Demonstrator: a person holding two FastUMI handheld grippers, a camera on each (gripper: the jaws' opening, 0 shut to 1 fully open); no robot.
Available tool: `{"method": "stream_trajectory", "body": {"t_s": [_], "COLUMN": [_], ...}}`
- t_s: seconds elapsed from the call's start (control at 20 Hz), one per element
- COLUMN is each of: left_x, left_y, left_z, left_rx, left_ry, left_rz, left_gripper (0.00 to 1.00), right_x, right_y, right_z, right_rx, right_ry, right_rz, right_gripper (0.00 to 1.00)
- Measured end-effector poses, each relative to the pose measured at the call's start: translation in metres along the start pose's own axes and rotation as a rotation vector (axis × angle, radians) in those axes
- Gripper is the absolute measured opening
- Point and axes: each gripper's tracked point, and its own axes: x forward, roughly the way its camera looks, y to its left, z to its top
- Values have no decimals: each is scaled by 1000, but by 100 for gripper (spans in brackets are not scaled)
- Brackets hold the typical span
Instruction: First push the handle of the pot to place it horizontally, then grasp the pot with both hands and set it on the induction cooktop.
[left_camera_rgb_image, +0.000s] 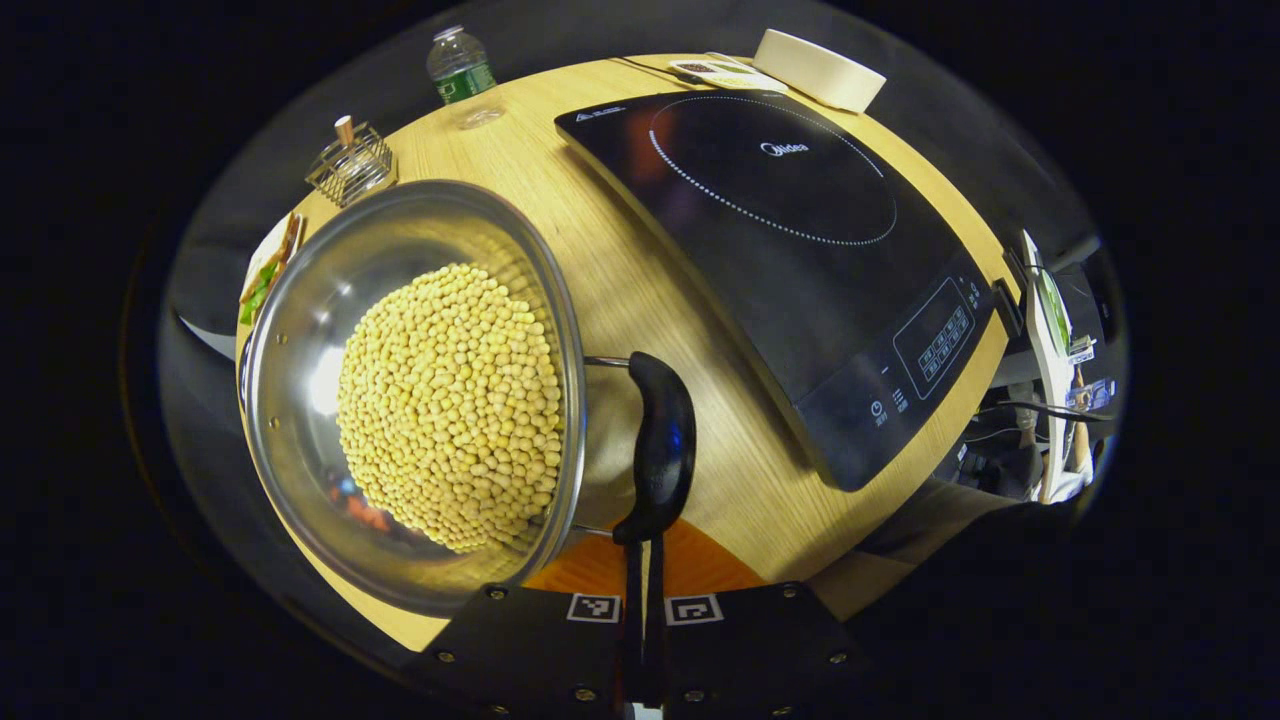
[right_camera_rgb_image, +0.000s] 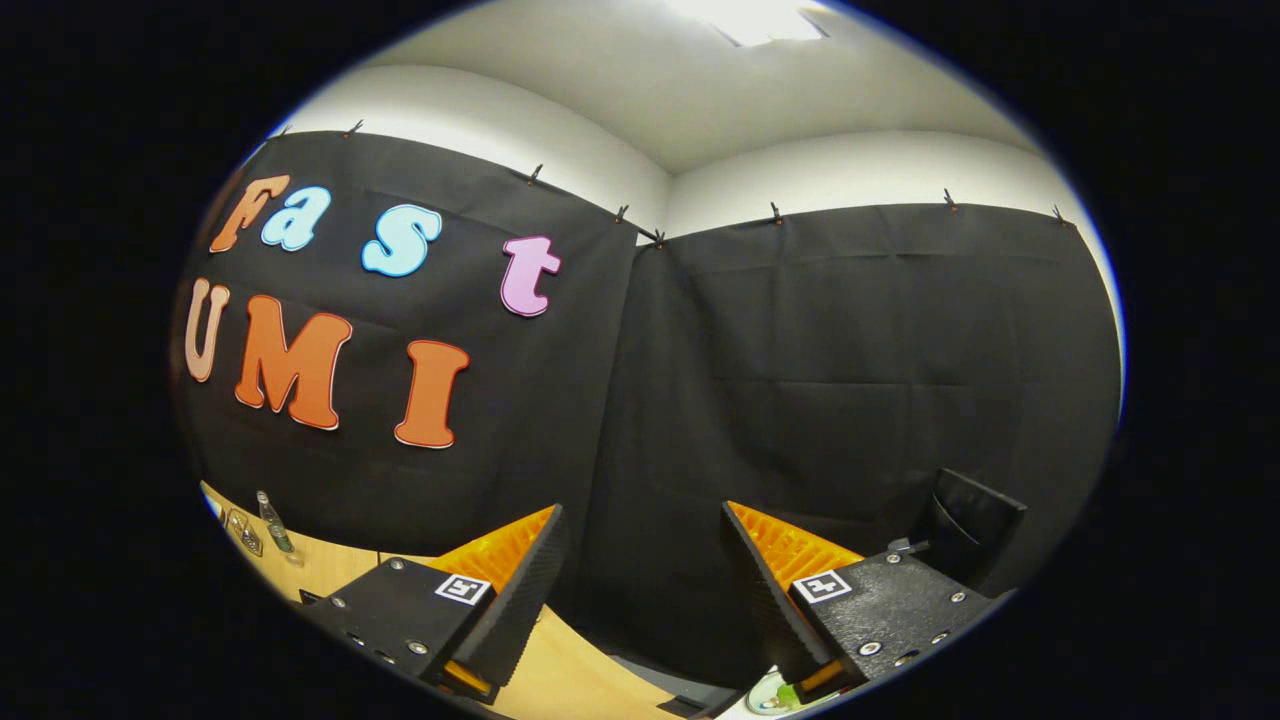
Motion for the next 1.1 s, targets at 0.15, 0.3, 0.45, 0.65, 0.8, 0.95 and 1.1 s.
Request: {"method": "stream_trajectory", "body": {"t_s": [0.15, 0.3, 0.45, 0.65, 0.8, 0.95, 1.1], "left_x": [-3, -7, -9, -13, -20, -25, -26], "left_y": [-5, -13, -20, -28, -31, -29, -31], "left_z": [13, 25, 38, 52, 61, 73, 82], "left_rx": [-36, -101, -137, -236, -318, -380, -438], "left_ry": [-15, -23, -28, -21, -5, 14, 20], "left_rz": [-20, -50, -67, -97, -122, -125, -145], "left_gripper": [2, 2, 2, 2, 2, 2, 1], "right_x": [0, -1, 1, 1, 1, 2, 4], "right_y": [-1, 3, 9, 17, 23, 32, 41], "right_z": [-3, -9, -14, -20, -25, -27, -26], "right_rx": [-1, -6, -4, 6, 15, 30, 30], "right_ry": [8, 20, 34, 42, 56, 63, 62], "right_rz": [-1, 10, 32, 53, 71, 93, 112], "right_gripper": [94, 94, 94, 94, 95, 94, 94]}}
